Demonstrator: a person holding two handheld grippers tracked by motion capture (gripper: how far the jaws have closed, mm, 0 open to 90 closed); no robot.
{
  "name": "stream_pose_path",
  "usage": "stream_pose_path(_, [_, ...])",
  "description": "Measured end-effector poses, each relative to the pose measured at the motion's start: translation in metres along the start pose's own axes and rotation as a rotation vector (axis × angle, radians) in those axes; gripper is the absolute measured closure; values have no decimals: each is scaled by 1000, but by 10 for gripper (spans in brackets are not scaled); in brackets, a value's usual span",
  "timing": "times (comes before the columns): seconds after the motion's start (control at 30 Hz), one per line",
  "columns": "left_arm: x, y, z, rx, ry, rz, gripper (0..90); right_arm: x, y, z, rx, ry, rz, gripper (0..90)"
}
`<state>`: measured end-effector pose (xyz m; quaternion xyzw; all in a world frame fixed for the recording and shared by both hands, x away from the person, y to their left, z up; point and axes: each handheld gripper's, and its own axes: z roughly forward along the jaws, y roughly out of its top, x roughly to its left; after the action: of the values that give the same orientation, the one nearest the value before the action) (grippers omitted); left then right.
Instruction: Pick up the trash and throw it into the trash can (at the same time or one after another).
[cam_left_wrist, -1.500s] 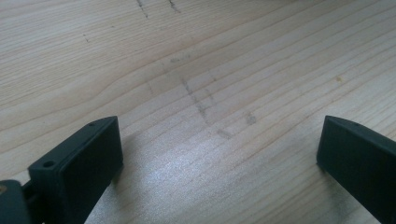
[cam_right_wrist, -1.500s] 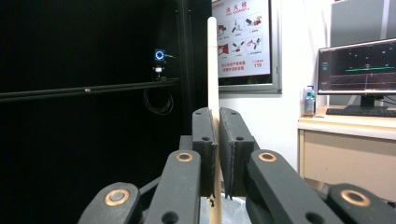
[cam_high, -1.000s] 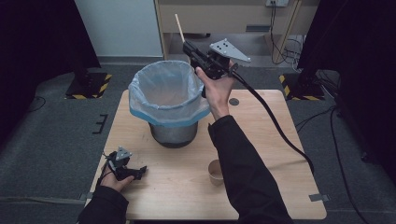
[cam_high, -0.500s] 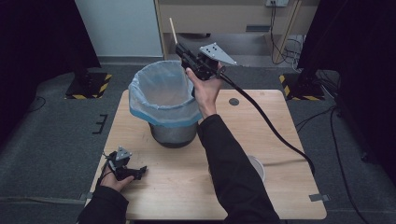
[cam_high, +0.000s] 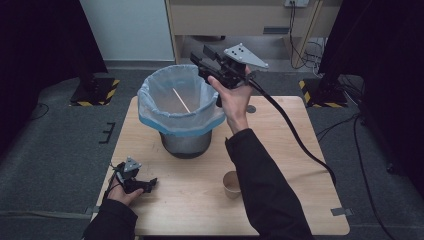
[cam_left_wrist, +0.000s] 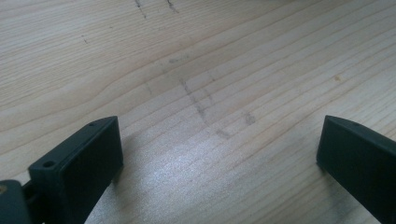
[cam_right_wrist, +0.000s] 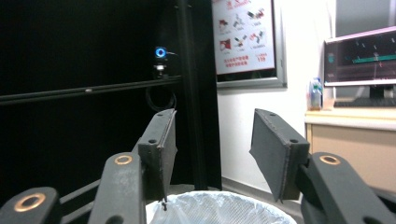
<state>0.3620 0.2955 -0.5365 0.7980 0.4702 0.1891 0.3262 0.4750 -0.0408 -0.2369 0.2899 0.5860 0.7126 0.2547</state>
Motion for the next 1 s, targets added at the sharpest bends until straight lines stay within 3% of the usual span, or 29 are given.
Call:
stream_pose_path(0.1, [0, 0, 0, 0, 0, 1, 0, 5, 13, -22, 15, 8, -22, 457])
stream_pose_path(0.17, [0, 0, 0, 0, 2, 1, 0, 6, 25, -48, 23, -2, -52, 450])
stream_pose_path(0.23, [0, 0, 0, 0, 2, 1, 0, 5, 27, -54, 18, -2, -41, 450])
stream_pose_path(0.27, [0, 0, 0, 1, 2, 1, 0, 1, 30, -71, 23, -19, -39, 452])
stream_pose_path(0.3, [0, 0, 0, 1, 2, 1, 0, 1, 30, -71, 23, -19, -39, 452])
stream_pose_path(0.43, [-1, 0, 0, 1, 3, -1, 0, -11, 28, -102, 45, -52, -43, 454])
stream_pose_path(0.53, [-1, 0, 0, 3, 3, 0, 0, -24, 14, -128, 85, -81, -34, 458])
stream_pose_path(0.67, [-1, 0, 0, 3, 3, 0, 0, -33, -3, -145, 120, -101, -36, 454])
stream_pose_path(0.7, [-1, 0, 0, 3, 4, 0, 0, -38, -17, -156, 145, -115, -34, 446])
stream_pose_path(0.87, [-1, 0, 0, 3, 4, -1, 0, -49, -51, -175, 213, -130, -11, 445])
stream_pose_path(0.9, [-1, 0, 0, 3, 4, -1, 0, -49, -51, -175, 213, -130, -11, 445])
stream_pose_path(1.0, [-1, 0, 0, 3, 4, -1, 0, -58, -80, -191, 261, -155, 10, 451])
